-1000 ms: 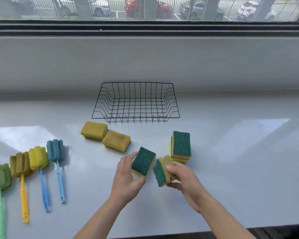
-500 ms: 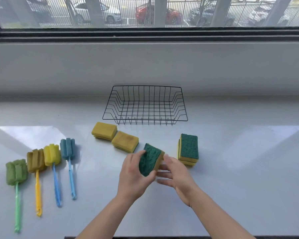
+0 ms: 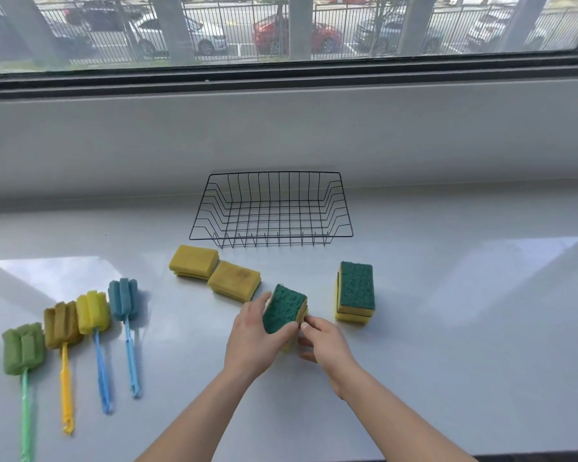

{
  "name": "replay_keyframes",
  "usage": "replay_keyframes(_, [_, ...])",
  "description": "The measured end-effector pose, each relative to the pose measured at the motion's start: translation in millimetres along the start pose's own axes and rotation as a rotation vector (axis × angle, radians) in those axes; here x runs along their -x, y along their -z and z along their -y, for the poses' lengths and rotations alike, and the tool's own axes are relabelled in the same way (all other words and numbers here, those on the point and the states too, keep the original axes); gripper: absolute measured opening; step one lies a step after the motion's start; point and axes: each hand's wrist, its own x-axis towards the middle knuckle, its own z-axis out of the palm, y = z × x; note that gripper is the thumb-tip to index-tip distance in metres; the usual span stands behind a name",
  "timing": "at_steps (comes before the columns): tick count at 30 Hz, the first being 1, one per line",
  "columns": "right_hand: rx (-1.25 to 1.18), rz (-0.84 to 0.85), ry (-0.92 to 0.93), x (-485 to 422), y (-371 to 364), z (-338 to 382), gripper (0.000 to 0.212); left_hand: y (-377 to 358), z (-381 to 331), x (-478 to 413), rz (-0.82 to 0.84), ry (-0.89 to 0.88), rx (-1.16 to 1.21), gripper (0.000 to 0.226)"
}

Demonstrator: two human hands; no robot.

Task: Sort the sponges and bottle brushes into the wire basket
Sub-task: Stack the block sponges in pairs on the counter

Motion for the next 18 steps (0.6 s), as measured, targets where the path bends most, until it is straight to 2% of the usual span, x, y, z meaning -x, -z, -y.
replay_keyframes(5, [0.011,-0.009,0.017,-6,-3,1,0.029,5,4,3,0.125,0.305,0.448,0.056])
replay_keyframes(12, [0.108,-0.048,0.152,0,10,-2,0.021,-5,-8,-1,0.166,0.275,0.484,0.066])
replay_keyframes(15, [0.310,-0.204,0.372,17,26,1,0.033,-11,-9,-8,0.171,0.260,0.481,0.065])
replay_keyframes(18, [0.438,-0.433,0.602,21,53,23,0.028,-17,-9,-18,0.168,0.271,0.486,0.056])
